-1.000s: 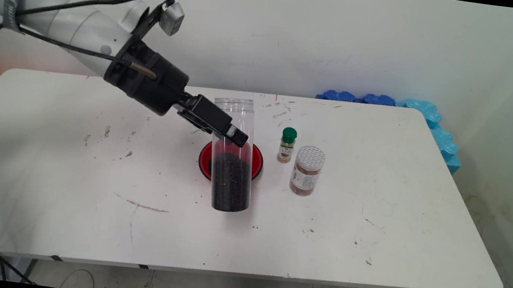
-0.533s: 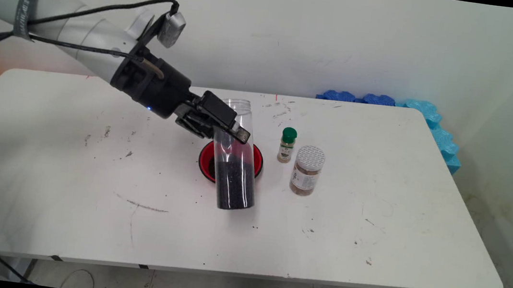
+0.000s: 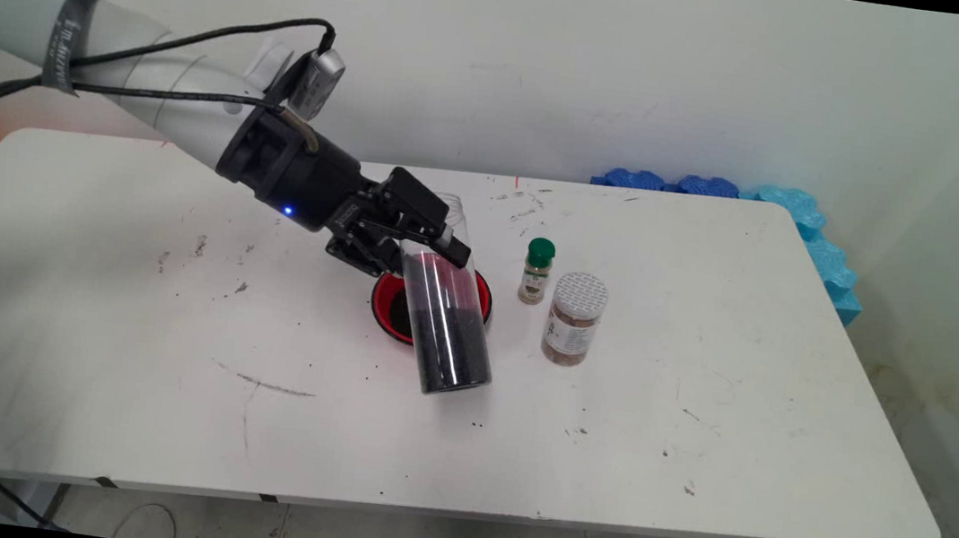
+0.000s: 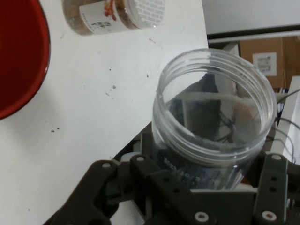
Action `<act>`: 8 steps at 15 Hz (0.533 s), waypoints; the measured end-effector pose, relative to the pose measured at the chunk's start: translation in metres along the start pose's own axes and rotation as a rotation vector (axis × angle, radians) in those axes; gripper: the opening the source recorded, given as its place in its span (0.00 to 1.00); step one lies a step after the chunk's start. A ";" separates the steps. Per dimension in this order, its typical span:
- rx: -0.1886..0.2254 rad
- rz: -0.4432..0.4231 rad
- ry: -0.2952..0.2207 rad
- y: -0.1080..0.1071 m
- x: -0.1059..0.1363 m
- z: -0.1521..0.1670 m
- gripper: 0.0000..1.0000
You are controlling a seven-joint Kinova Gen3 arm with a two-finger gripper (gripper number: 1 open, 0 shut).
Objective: Pour the black seasoning powder in the red bowl
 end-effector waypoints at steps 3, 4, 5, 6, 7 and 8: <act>-0.001 -0.103 0.006 -0.008 0.000 0.001 0.00; -0.002 -0.140 0.009 -0.010 0.000 0.001 0.00; -0.003 -0.171 0.011 -0.012 0.000 0.001 0.00; -0.006 -0.205 0.014 -0.015 -0.001 0.001 0.00; -0.008 -0.236 0.018 -0.017 -0.001 0.001 0.00; -0.010 -0.270 0.022 -0.019 -0.001 0.001 0.00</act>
